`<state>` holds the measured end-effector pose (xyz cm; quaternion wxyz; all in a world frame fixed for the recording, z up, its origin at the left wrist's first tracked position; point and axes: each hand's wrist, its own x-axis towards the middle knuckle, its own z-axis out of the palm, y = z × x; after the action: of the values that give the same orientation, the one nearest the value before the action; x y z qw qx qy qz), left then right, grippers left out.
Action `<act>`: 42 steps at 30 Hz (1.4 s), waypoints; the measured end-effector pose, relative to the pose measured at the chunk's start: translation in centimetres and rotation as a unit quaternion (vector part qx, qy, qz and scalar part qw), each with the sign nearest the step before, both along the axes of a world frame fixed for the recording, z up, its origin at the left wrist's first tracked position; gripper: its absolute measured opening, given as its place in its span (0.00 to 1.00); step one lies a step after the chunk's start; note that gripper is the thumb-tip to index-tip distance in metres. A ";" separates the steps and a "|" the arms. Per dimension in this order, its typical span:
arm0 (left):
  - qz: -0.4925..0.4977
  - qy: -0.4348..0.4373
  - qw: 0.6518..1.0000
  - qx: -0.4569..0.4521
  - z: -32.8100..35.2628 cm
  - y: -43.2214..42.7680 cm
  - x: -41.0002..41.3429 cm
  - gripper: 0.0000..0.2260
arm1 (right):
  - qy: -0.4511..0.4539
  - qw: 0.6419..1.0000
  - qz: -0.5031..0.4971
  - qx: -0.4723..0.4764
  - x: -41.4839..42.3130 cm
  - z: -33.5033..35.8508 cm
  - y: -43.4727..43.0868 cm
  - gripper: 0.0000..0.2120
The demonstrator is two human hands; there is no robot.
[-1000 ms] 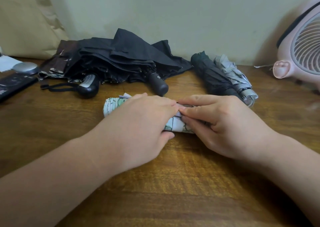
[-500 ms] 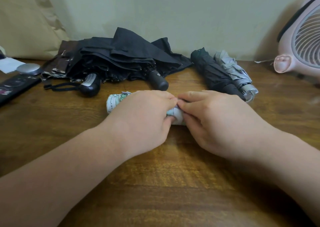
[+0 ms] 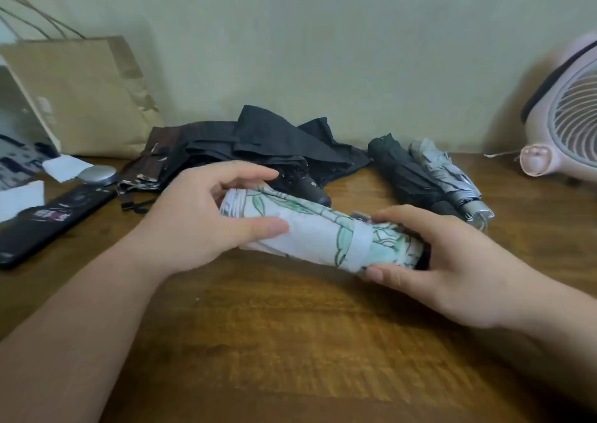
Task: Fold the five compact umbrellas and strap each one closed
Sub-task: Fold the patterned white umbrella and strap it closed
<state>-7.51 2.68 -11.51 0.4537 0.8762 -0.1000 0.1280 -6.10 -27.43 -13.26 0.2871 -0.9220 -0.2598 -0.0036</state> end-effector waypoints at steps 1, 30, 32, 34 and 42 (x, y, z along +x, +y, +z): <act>-0.004 -0.007 0.988 -0.156 0.2 -0.1 0.1 0.36 | 0.053 0.996 0.000 0.078 -0.3 0.2 0.1 0.25; 0.016 0.151 0.802 -0.578 -0.5 -7.7 -1.0 0.10 | 0.203 0.971 -0.029 0.125 -5.3 1.6 6.9 0.17; -0.040 0.172 0.798 -0.576 -0.2 -7.7 -1.3 0.10 | 0.314 0.928 0.021 0.199 -4.9 1.7 6.4 0.11; -0.106 0.191 0.781 -0.585 0.0 -7.5 -1.5 0.07 | 0.467 0.839 0.077 0.268 -4.5 1.4 5.7 0.15; -0.103 0.184 0.728 -0.653 0.7 -7.5 -1.6 0.07 | 0.440 0.833 0.112 0.317 -4.7 1.4 5.9 0.12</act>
<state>-9.15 -4.83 -10.85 0.9337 0.3547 0.0037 -0.0492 -10.83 -21.56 -11.86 0.6458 -0.6495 -0.1917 0.3526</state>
